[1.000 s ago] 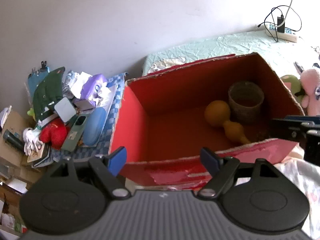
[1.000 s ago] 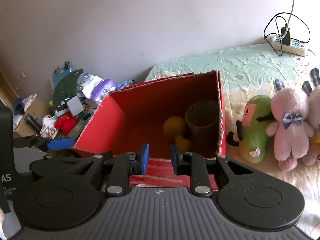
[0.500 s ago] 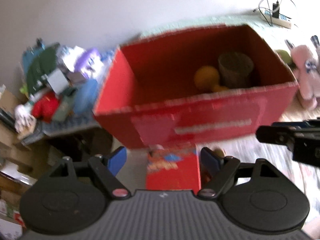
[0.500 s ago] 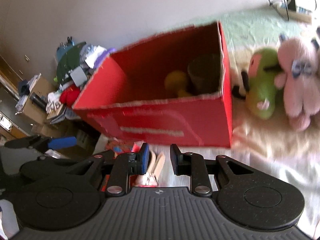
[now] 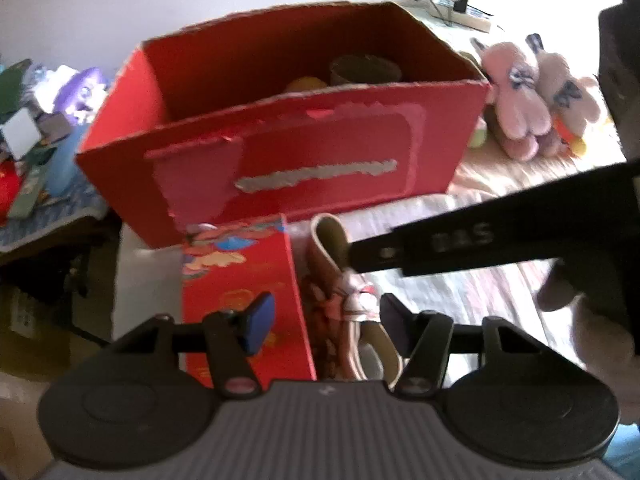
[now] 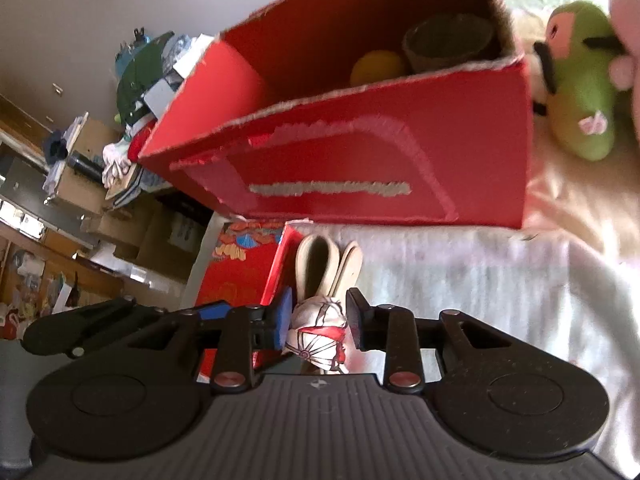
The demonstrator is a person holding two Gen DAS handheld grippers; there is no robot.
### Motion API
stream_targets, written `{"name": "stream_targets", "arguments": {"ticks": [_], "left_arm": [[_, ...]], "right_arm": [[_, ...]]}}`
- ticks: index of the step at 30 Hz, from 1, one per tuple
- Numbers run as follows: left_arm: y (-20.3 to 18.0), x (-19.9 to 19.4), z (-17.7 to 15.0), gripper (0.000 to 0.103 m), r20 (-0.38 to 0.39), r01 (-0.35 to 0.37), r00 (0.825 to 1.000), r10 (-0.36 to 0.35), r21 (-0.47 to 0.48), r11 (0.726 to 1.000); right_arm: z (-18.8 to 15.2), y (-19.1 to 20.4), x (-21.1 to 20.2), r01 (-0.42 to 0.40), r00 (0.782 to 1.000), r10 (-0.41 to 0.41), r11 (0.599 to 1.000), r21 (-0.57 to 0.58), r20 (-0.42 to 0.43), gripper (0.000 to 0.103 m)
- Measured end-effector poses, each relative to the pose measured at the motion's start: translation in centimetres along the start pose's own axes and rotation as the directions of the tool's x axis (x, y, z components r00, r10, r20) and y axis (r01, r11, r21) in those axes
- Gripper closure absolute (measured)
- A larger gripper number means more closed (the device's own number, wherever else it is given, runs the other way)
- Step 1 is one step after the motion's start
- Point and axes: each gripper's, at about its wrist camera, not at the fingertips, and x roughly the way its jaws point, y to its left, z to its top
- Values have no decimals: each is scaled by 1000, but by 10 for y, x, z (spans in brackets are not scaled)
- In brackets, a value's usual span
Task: Organize objects
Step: 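Move the right tool down onto the white rabbit-shaped cloth bag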
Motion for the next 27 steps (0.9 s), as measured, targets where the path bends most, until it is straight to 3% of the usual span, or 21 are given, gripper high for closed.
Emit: {"name": "stream_targets", "arguments": {"ticks": [6,12,16,19,20,21,27], "left_arm": [[-4,11,-1,49,-15,56,998,-56,45,997],[-7,13,1,50,-5,86,996,-86,113,990],[-3,12,0,48,-2,110,994,-111,135,985],[-3,12,0,47,-5,123,992,-124,152,981],[-4,12,1,46,-5,126,992,-127,156,980],[-4,13,1,46,-5,129,992,-129,161,979],[-7,21,6,45,-43,170,985,-165,176,970]], "right_arm": [[2,-3,11,0,999,1,999,35,-34,60],[3,-1,12,-27,998,29,999,35,-49,59],[2,-3,21,28,996,-26,999,16,-86,59],[0,-11,24,20,995,-15,998,57,-95,59],[0,-15,24,16,995,-8,997,77,-98,62],[0,-19,23,2,995,7,995,97,-101,72],[-2,-31,6,7,997,3,989,147,-72,79]]}}
